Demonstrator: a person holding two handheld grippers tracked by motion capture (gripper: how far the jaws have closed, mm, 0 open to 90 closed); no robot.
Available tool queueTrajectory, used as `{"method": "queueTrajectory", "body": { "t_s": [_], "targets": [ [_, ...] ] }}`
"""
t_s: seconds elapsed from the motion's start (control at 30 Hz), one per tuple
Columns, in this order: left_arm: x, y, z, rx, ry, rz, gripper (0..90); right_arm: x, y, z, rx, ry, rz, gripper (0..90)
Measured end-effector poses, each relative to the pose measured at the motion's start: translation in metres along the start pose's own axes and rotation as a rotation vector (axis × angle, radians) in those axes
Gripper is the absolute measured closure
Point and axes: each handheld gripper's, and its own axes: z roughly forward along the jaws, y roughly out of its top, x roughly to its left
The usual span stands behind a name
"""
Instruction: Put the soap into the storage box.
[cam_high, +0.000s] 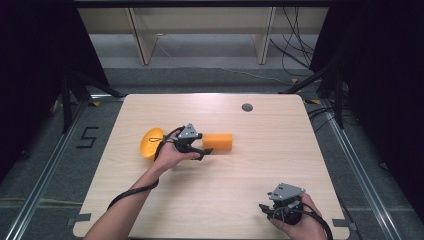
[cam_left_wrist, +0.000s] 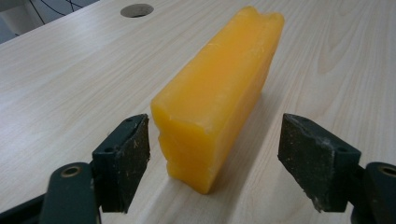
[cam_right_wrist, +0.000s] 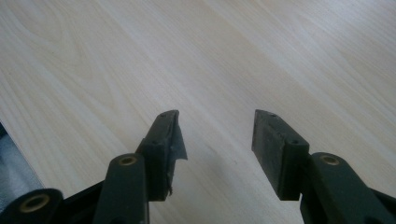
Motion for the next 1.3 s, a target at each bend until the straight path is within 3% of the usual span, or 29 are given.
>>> {"method": "queueTrajectory", "body": {
  "t_s": [0.13, 0.27, 0.33, 0.4, 0.43, 0.57, 0.67, 0.7, 0.83, 0.9, 0.93, 1.07, 1.23, 1.3],
  "targets": [
    [0.0, 0.0, 0.004, 0.002, -0.014, -0.012, 25.3, 0.0, 0.0, 0.001, 0.001, 0.006, 0.001, 51.5],
    [0.001, 0.0, 0.009, 0.018, -0.03, 0.007, 27.1, -0.001, 0.0, 0.001, -0.002, 0.004, -0.011, 51.5],
    [0.001, 0.0, 0.011, 0.018, -0.026, 0.025, 29.8, -0.001, 0.0, 0.001, -0.001, 0.004, -0.011, 51.5],
    [0.0, 0.0, 0.012, 0.018, 0.007, 0.032, 33.6, -0.002, 0.0, 0.001, 0.0, 0.005, -0.011, 51.5],
    [-0.001, 0.0, 0.013, 0.023, 0.005, 0.051, 34.3, -0.001, 0.0, 0.0, 0.001, 0.007, -0.006, 51.4],
    [0.001, 0.0, 0.012, 0.028, 0.002, 0.058, 37.2, -0.002, 0.0, 0.001, 0.001, 0.006, -0.011, 51.4],
    [0.0, 0.001, 0.01, 0.044, 0.029, 0.054, 45.5, 0.0, -0.001, 0.001, -0.001, 0.007, -0.001, 51.4],
    [-0.001, 0.001, 0.01, 0.048, 0.027, 0.035, 46.6, 0.0, -0.001, 0.001, 0.0, 0.007, 0.001, 51.3],
    [-0.007, 0.003, 0.007, 0.076, 0.061, 0.039, 49.6, 0.0, -0.001, 0.001, 0.0, 0.006, 0.002, 51.1],
    [-0.01, 0.002, 0.007, 0.075, 0.056, 0.017, 50.6, 0.0, -0.001, 0.001, 0.0, 0.007, 0.003, 51.0],
    [-0.009, 0.003, 0.005, 0.086, 0.055, 0.042, 53.4, -0.002, 0.0, 0.002, -0.003, 0.007, -0.025, 50.8],
    [-0.014, 0.001, 0.002, 0.071, 0.026, 0.005, 59.0, -0.001, -0.001, 0.002, 0.006, 0.013, -0.011, 50.6],
    [-0.018, -0.002, 0.002, 0.051, 0.041, -0.019, 59.2, -0.001, -0.001, 0.002, 0.006, 0.013, -0.01, 50.2],
    [-0.017, -0.002, 0.001, 0.056, 0.043, 0.004, 59.1, -0.001, -0.001, 0.002, 0.007, 0.014, -0.01, 50.2]
  ]
}}
